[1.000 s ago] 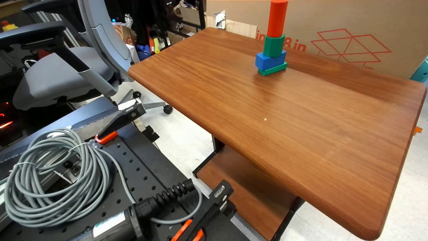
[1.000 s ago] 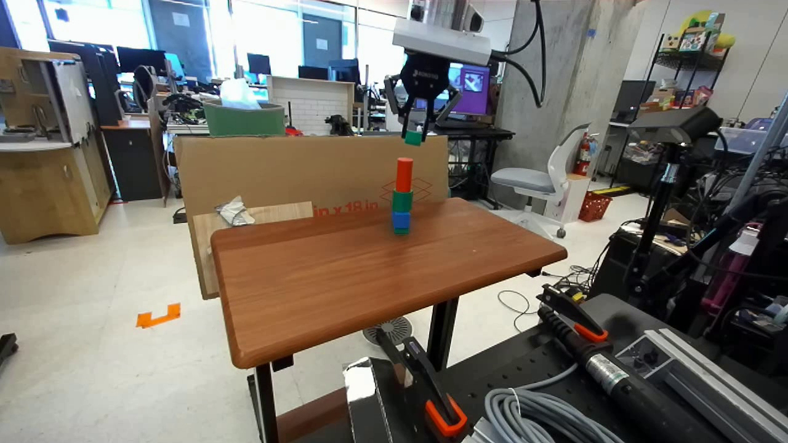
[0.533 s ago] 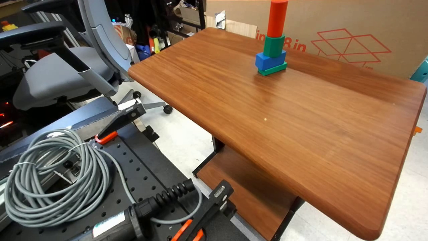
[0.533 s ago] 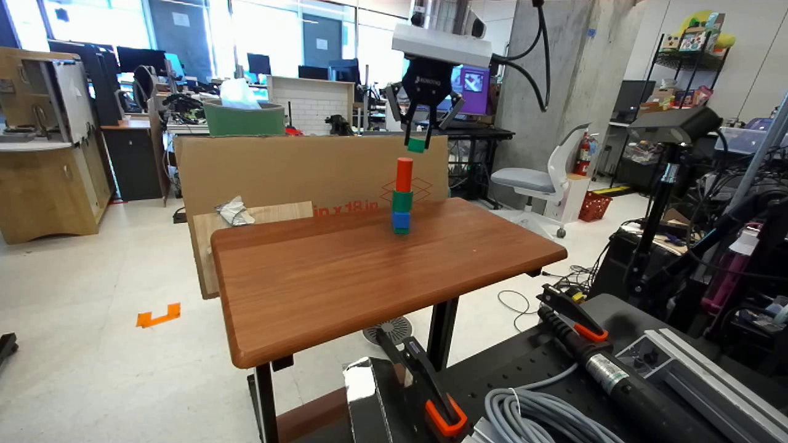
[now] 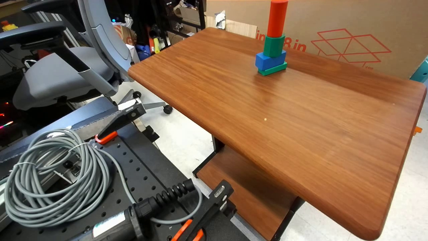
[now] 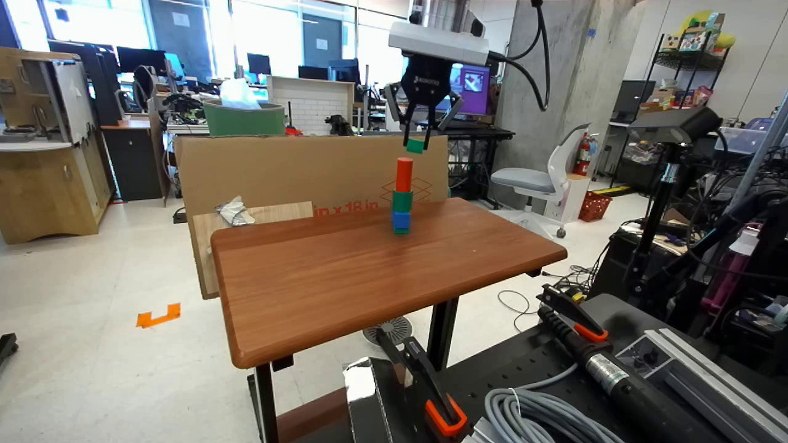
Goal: Put the green block on the orange block
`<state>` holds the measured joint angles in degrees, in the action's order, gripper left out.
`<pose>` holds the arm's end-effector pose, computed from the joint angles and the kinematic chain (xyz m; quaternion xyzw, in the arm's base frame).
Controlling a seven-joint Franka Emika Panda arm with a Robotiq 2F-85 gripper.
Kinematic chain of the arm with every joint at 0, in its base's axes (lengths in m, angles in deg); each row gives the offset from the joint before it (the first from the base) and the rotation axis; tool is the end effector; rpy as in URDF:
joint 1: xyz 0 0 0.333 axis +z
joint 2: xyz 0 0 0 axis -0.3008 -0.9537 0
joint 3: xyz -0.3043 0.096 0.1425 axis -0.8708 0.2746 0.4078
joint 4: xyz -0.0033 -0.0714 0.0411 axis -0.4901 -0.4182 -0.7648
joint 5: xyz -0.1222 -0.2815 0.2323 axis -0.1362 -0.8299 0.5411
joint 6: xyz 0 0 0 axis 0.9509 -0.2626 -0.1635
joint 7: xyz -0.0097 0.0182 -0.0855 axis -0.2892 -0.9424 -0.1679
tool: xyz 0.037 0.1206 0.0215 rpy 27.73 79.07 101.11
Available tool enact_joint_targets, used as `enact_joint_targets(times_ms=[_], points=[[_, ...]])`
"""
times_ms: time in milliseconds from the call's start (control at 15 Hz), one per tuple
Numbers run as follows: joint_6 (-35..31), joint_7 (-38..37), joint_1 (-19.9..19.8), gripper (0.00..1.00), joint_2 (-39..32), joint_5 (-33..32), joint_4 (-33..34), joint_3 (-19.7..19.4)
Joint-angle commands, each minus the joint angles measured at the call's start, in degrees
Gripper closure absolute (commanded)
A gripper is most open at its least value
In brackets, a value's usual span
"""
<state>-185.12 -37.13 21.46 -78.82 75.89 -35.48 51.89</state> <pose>0.6019 -0.0093 0.3551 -0.9550 0.2828 -0.0888 0.0106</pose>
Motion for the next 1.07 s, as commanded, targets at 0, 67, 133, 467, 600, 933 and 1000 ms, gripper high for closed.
enact_joint_targets(times_ms=[0,67,133,467,600,933,1000], points=[[3.53,0.31,-0.71,0.91,-2.32,2.72,4.24,0.86],[4.02,0.31,-0.73,0.91,-2.88,3.19,5.07,0.87],[4.38,0.49,-0.78,0.91,-3.47,3.58,5.92,0.89],[6.89,0.1,-1.06,0.91,-6.79,5.04,10.04,0.51],[7.69,-0.04,-1.02,0.91,-7.94,5.23,11.39,0.5],[10.47,0.07,-0.61,0.91,-8.99,5.76,12.93,0.75],[10.88,-0.14,-0.51,0.91,-8.91,5.59,12.99,0.72]])
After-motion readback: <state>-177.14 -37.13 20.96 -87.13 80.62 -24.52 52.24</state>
